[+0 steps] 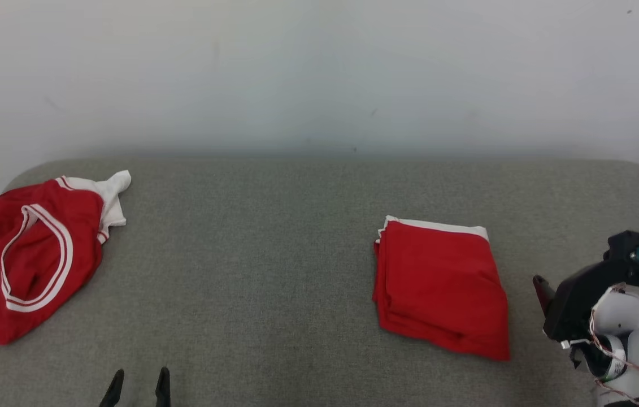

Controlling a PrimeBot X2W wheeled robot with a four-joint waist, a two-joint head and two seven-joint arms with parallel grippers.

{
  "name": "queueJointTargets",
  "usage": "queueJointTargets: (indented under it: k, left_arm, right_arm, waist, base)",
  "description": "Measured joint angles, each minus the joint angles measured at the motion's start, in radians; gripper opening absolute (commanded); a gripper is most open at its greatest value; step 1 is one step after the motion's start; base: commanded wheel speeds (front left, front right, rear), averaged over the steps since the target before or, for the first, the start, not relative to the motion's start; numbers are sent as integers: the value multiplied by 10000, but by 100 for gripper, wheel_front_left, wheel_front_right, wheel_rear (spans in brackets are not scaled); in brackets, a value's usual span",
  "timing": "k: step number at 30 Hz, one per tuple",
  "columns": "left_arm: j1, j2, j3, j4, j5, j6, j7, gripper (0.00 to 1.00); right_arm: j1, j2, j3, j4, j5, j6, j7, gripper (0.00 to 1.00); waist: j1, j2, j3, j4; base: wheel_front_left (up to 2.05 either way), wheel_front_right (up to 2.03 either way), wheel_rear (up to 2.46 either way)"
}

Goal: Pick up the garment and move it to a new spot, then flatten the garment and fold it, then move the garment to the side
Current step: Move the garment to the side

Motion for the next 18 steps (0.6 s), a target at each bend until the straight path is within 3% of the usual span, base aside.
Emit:
queueJointTargets:
  k: [9,18]
  left_arm:
    - [-739,31,-326,-261,63,-79,44,100]
    - [-902,2,-522,-52,65,-77,27,100]
  right_arm:
    - [-1704,-19,-1365,2119,-888,0,-161,100]
    - [-2060,-77,-1127,3219,-1001,-17,69,100]
  waist:
    - [2,1,1323,739]
    - [0,0,1881,1446]
  base:
    - [0,0,0]
    - [0,0,0]
